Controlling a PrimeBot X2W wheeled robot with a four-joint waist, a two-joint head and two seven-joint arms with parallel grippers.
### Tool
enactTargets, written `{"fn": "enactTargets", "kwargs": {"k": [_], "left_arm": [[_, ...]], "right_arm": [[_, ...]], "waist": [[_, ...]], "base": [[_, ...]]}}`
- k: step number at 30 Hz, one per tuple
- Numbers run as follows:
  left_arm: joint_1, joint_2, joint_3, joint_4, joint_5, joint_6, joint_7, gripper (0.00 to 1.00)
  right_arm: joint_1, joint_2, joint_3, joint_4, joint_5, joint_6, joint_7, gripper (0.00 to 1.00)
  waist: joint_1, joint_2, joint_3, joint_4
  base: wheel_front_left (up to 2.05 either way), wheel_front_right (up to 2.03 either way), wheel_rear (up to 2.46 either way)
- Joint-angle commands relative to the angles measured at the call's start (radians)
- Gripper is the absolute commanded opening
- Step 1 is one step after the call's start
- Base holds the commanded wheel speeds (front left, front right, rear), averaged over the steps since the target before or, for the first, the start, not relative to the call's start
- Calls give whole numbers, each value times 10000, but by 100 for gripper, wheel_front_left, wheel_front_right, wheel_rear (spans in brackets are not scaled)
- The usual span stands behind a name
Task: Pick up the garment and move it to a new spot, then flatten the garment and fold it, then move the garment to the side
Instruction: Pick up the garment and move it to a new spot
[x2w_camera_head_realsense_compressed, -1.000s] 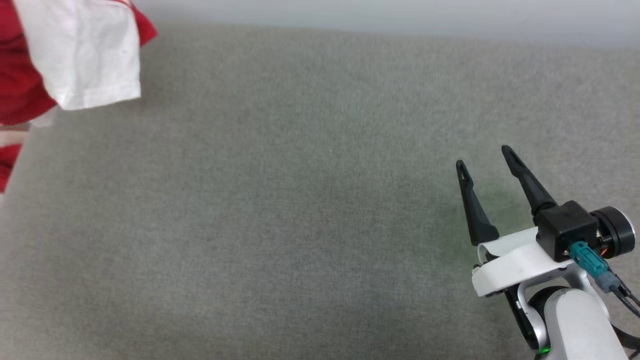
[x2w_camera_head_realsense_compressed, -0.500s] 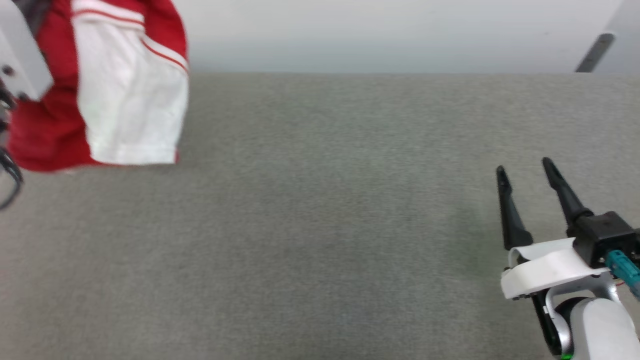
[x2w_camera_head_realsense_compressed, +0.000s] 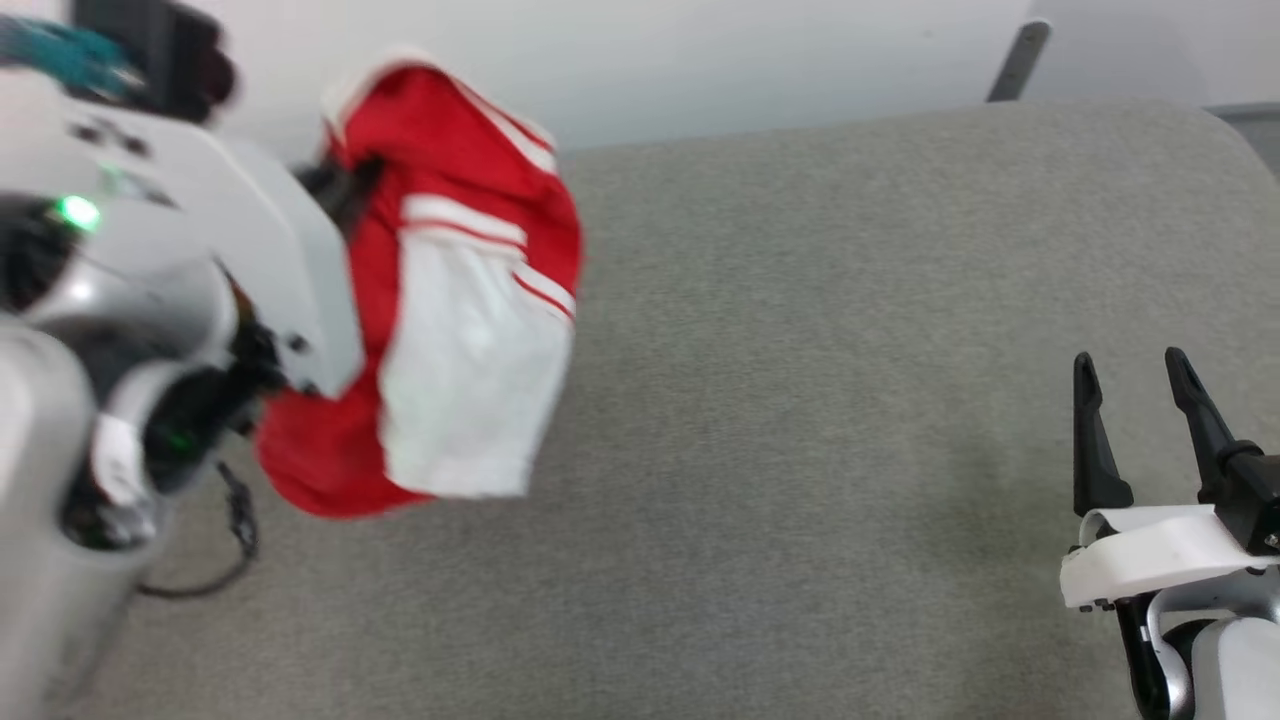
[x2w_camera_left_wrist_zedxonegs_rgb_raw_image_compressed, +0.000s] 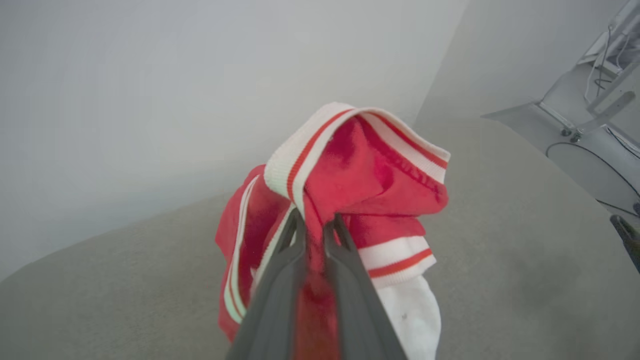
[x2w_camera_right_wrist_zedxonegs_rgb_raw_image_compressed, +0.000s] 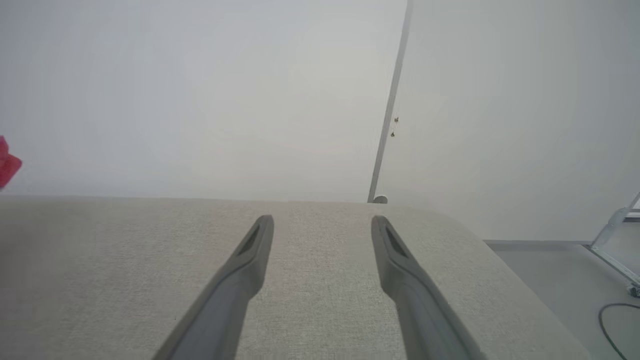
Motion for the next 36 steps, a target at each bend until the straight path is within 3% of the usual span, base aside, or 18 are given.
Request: {"fn": "enactTargets", "kwargs": {"k": [1, 11, 17, 29, 30, 32, 33, 34, 36], "left_arm": [[349, -159, -238, -171, 69, 230, 126, 0], [1602, -870, -1068, 292, -189, 450, 81, 0], [2129, -1187, -1355, 1331, -434, 158, -147, 0], [2115, -1755, -1866, 3651, -708, -873, -503, 0], [2048, -1788, -1916, 3740, -688, -1010, -546, 26], [1996, -1865, -1915, 3881, -782, -1220, -638, 45], [1950, -1892, -1900, 3924, -797, -1322, -719, 91], [1943, -1904, -1858, 3989, -849, -1379, -778, 100], [1973, -1863, -1792, 4068, -912, -1451, -837, 100]], "right_arm": [[142, 30, -46, 157, 89, 5, -103, 100], [-49, 27, 95, 787, 358, 5, -382, 100], [-248, 26, 204, 1141, 475, 5, -563, 100], [-482, 22, 503, 1565, 516, 5, -737, 100], [-466, 25, 514, 1586, 496, 5, -743, 100], [-437, 23, 564, 1635, 455, 5, -738, 100], [-410, 25, 606, 1661, 438, 5, -729, 100], [-370, 23, 650, 1688, 417, 5, -716, 100], [-274, 23, 745, 1738, 390, 5, -678, 100]], "waist": [[0, 0, 149, -363], [0, 0, 464, -703], [0, 0, 625, -796], [0, 0, 616, -755], [0, 0, 565, -717], [0, 0, 444, -641], [0, 0, 371, -594], [0, 0, 290, -545], [0, 0, 98, -448]], "base": [[0, 0, 0], [0, 0, 0], [0, 0, 0], [0, 0, 0], [0, 0, 0], [0, 0, 0], [0, 0, 0], [0, 0, 0], [0, 0, 0]]}}
